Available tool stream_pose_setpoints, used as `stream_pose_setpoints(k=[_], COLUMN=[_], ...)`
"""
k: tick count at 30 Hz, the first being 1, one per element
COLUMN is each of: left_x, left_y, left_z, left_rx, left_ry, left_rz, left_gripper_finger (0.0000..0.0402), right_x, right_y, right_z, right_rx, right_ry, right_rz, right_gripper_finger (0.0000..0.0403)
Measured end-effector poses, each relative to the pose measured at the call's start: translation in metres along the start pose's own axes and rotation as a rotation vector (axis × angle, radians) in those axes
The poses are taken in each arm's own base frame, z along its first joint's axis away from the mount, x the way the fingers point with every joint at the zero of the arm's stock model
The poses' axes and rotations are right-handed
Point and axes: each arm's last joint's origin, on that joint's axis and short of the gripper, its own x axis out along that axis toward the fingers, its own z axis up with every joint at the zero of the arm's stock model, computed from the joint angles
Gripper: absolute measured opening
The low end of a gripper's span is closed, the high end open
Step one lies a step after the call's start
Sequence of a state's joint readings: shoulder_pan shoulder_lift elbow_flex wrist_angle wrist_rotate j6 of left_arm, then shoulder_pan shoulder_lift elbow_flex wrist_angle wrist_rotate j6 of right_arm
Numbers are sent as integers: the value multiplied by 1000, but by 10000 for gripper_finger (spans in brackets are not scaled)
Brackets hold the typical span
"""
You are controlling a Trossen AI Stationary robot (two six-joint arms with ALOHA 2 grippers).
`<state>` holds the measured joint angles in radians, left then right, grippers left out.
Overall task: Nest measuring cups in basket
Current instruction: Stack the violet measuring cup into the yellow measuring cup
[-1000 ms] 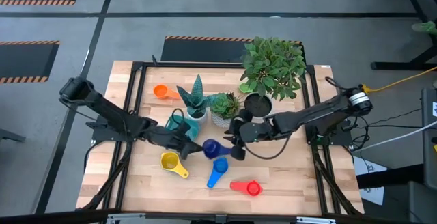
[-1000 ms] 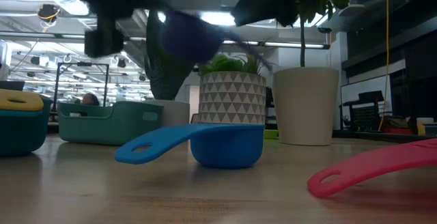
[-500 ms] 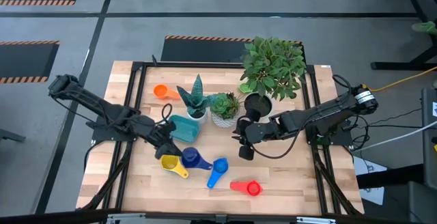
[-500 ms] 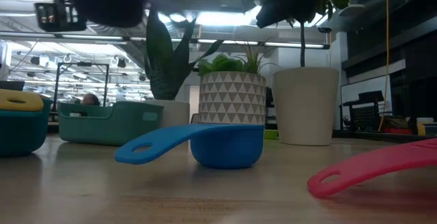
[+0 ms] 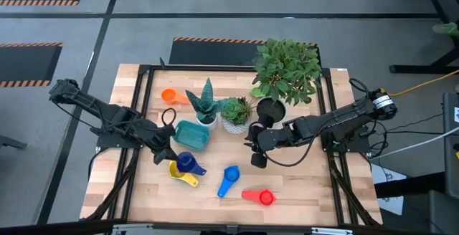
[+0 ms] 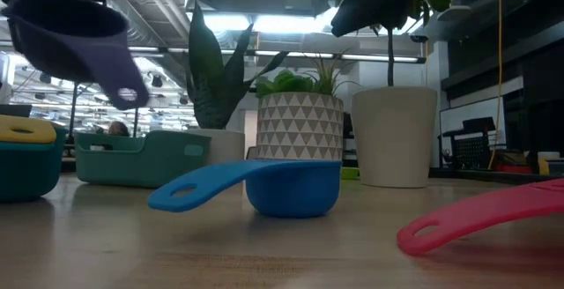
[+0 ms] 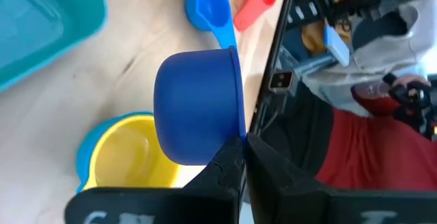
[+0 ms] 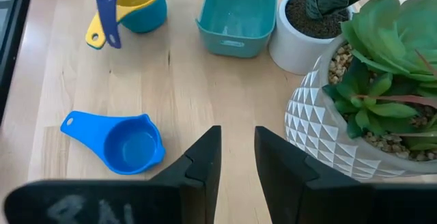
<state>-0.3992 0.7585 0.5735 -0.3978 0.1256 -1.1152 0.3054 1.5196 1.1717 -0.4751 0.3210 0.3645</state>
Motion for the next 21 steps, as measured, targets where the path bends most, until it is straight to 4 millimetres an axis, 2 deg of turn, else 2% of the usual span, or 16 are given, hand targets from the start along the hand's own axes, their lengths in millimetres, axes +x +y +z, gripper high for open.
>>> stream_pose_setpoints(k=[21], left_x=[1], left_y=[-2], left_z=[-14], left_rx=[-25], left_ry=[129], left_rz=[-8], left_gripper_finger=[1], right_x=[0], right_y=[0], right_z=[0], right_rx=[0], right_ry=[1], right_rz=[-1], right_gripper_finger=[94])
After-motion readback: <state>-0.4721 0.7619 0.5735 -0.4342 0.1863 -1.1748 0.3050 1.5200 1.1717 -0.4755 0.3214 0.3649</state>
